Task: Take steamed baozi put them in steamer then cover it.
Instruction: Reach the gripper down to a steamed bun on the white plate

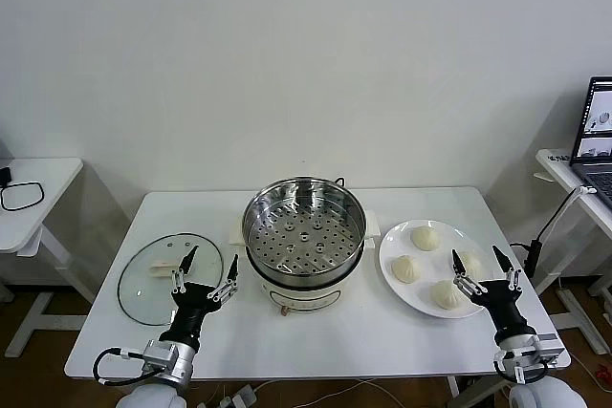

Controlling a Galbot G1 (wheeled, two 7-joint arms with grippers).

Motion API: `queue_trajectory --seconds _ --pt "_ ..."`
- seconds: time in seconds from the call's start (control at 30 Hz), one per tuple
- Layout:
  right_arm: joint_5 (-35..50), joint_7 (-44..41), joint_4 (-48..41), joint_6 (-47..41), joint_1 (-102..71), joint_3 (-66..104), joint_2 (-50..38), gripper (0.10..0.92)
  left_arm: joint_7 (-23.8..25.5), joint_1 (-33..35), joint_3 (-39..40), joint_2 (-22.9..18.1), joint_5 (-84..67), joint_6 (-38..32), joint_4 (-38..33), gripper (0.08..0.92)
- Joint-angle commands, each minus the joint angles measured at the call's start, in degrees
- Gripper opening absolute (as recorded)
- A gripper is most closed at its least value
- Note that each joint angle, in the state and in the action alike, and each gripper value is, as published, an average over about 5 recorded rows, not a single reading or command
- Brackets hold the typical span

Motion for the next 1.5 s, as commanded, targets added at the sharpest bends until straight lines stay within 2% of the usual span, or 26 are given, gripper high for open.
queue_trajectory --seconds 0.03,0.13,0.23,0.5,0.67,0.9,1.07,1.2,1.33,1.5 --pt "0.0 0.0 -0.2 -0.4 0.3 -0.2 -0.2 0.823 0.0 0.0 0.1 0.0 0.2 -0.1 0.0 0.823" --pt "-1.4 0.2 -1.1 -1.2 2.0 -0.4 -1.3 0.823 0.1 0.0 0.1 0.1 0.5 -0.1 0.0 0.823" --pt "-6.8 0.8 -3.3 -2.5 5.5 -0.8 -4.6 0.823 0.3 0.0 0.2 0.1 0.7 -0.3 0.0 0.823" --pt "-25.5 -0.8 -10.9 -9.7 20.3 -9.6 -21.7 0.823 0.7 -0.2 0.6 0.3 0.7 -0.8 0.2 0.823" --pt "-32.4 -12.0 -16.5 -14.3 33.7 -23.9 -32.1 0.823 0.8 -0.2 1.0 0.5 0.7 -0.8 0.2 0.823" --pt "-29.1 -31.7 -26.1 -17.4 58.0 -51.0 -40.8 0.823 0.7 -0.5 1.2 0.3 0.7 -0.7 -0.1 0.823" --pt "-28.3 -46.4 -34.8 -15.2 78.5 -70.6 -39.4 0.823 0.7 -0.8 1.2 -0.1 0.7 -0.6 0.1 0.823" --pt "-29.6 -56.5 -40.7 -14.4 86.8 -78.2 -35.3 0.823 0.7 -1.0 1.0 -0.3 0.7 -0.4 0.1 0.823" --pt "-31.2 -61.0 -45.1 -14.3 89.9 -81.3 -31.2 0.823 0.7 -0.9 0.7 -0.4 0.6 -0.3 0.0 0.823" --pt "-33.9 -62.0 -50.7 -13.9 90.6 -82.6 -26.2 0.823 0.8 -0.9 0.4 -0.5 0.6 -0.3 -0.1 0.823"
